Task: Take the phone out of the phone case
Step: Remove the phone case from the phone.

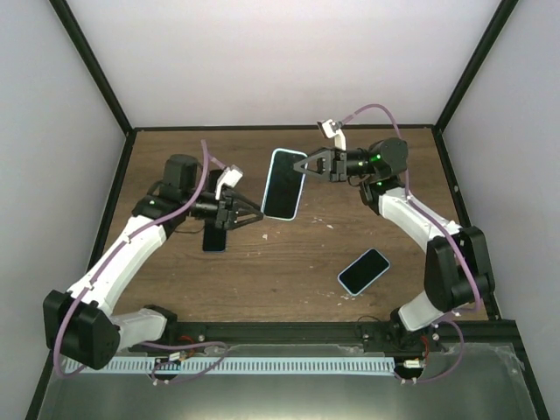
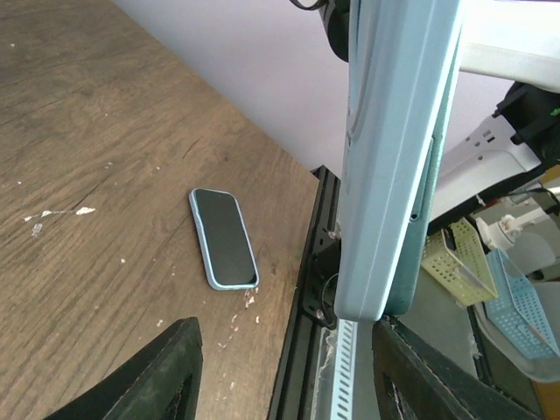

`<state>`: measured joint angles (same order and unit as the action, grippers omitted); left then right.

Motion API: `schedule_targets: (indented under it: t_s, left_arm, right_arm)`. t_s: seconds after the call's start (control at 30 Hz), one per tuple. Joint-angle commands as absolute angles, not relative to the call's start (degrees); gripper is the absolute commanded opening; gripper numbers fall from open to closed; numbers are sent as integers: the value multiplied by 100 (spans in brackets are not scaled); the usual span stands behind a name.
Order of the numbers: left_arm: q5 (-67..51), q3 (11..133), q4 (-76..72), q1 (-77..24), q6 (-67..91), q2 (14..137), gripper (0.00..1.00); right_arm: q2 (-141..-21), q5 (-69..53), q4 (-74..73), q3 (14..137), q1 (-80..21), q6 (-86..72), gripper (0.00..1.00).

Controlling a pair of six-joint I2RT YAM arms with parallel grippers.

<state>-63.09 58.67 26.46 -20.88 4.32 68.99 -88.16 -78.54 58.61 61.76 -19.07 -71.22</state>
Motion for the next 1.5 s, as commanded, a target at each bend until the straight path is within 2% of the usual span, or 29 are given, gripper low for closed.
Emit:
schedule_targets:
  t_s: [0.0, 0.27, 0.47, 0.63, 0.73, 0.87, 1.3, 1.47]
  left_arm:
    - [-6003, 5883, 2293, -1938, 677, 7038, 53]
    - [-6202, 6183, 1960, -1880, 509, 7211, 43]
    - [-6024, 6328, 1609, -1968, 666, 7416, 37]
    - [-6165, 6117, 1364, -2020, 652, 7236, 34]
    - [-6497, 6169, 1273, -2152, 741, 7174, 32]
    - [-6302, 6364, 1331, -2232, 793, 7203, 32]
    - [-6424, 6462, 552, -2224, 1741, 7668, 25]
    - [-6520, 6521, 455, -2224, 1854, 7953, 19]
  right_arm:
    - [-8647, -7945, 5871, 6325, -2226, -6998, 1]
    - [-8380, -7783, 4416, 6175, -2417, -5769, 1]
    - [-8626, -7895, 5118, 6092, -2657, -6320, 1]
    - [-8503, -7951, 5024, 5869, -2795, -6147, 1]
    - [-8463, -7893, 4311, 5967, -2803, -5578, 1]
    - [-8481, -7927, 3597, 6038, -2804, -4883, 1]
    - [-8843, -7978, 4199, 5715, -2850, -5090, 1]
    - [-9112, -8031, 5221, 5539, -2892, -5855, 1]
